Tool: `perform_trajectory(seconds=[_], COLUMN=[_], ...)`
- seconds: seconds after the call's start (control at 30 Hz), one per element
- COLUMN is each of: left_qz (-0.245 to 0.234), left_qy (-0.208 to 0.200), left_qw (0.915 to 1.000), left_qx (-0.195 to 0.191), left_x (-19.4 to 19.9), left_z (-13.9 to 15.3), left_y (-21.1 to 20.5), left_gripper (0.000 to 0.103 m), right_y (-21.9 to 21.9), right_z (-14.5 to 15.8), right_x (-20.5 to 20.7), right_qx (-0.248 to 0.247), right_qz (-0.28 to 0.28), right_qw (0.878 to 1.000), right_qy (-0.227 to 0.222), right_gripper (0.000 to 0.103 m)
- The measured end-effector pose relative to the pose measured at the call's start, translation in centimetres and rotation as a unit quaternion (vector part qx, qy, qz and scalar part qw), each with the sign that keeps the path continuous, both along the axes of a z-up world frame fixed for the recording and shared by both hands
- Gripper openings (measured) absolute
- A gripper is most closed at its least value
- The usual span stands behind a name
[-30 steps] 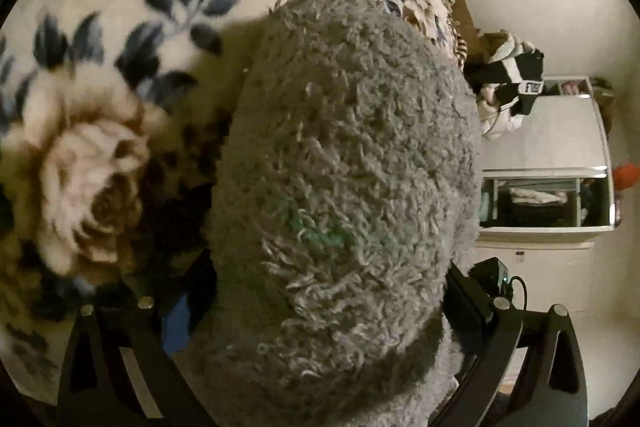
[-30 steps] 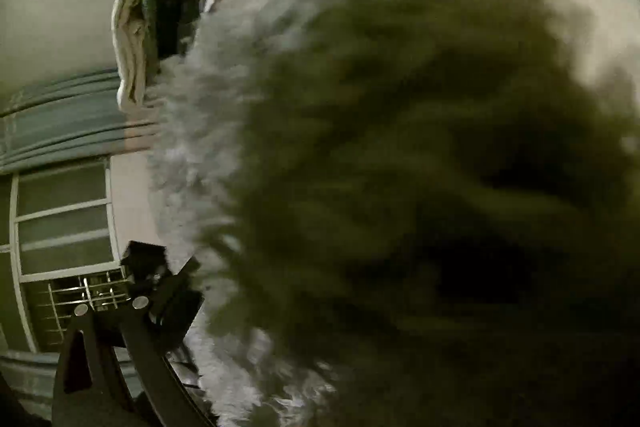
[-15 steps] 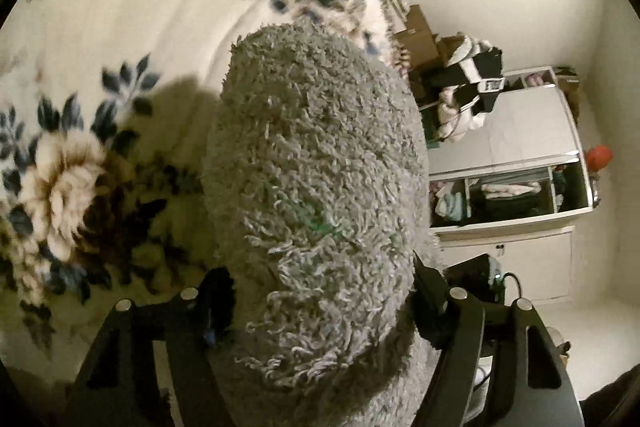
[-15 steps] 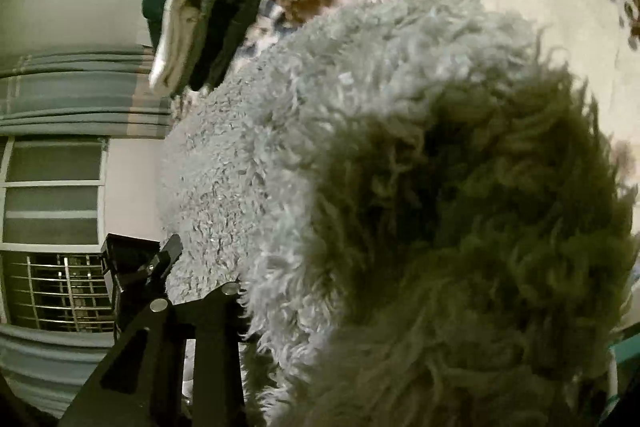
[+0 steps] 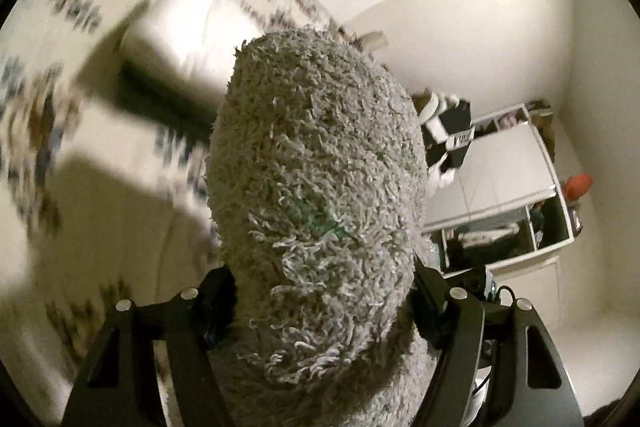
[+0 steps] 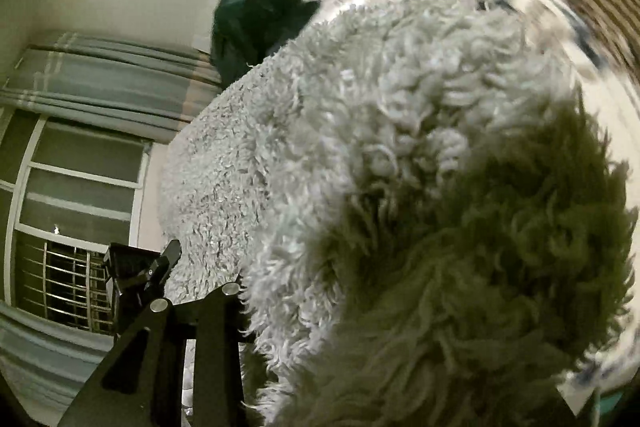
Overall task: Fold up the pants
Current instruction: 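Carry the folded pants onto the stack of folded clothes and release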
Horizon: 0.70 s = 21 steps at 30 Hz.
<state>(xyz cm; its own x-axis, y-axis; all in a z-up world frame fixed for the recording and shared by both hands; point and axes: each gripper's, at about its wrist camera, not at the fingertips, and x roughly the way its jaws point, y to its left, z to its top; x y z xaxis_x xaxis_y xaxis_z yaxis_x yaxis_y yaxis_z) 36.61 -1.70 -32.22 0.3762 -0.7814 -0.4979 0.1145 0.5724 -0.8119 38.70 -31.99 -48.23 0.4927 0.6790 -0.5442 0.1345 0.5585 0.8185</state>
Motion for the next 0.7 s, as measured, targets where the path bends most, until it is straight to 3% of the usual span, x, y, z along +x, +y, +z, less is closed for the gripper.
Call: perform_trajectory(seconds=[0.13, 0.3, 0.43, 0.53, 0.63, 0.67, 0.7], left_qz=[-0.002, -0.005, -0.004, -0.003, 0.001, 0.003, 0.001], left_qy=[-0.017, -0.029, -0.013, 0.019, 0.038, 0.036, 0.035], left_qw=[0.9999, 0.9995, 0.9998, 0.9991, 0.996, 0.9951, 0.9948], left_qx=[-0.001, 0.011, 0.013, 0.037, 0.081, 0.092, 0.096], left_x=[10.1, 22.6, 28.5, 31.9, 33.1, 33.1, 33.1], left_z=[1.5, 0.8, -2.9, -6.0, -8.1, -8.1, -7.9], left_y=[1.6, 4.1, 5.2, 5.7, 6.0, 6.1, 6.2], left_gripper=[0.069, 0.069, 0.069, 0.07, 0.072, 0.072, 0.072], right_y=[2.9, 5.8, 7.2, 8.3, 7.7, 7.2, 6.9], right_z=[3.0, 2.7, 0.7, -1.7, -3.7, -4.0, -4.0], right_x=[10.2, 23.1, 31.2, 35.8, 37.1, 37.0, 36.8], right_qx=[-0.01, -0.013, -0.023, -0.032, -0.046, -0.052, -0.062], right_qz=[-0.012, -0.023, -0.025, -0.026, -0.029, -0.03, -0.031], right_qw=[1.0, 0.999, 0.999, 0.999, 0.997, 0.997, 0.996], right_qy=[-0.022, -0.026, -0.016, 0.009, 0.049, 0.054, 0.055], right_gripper=[0.04, 0.04, 0.04, 0.042, 0.053, 0.065, 0.069])
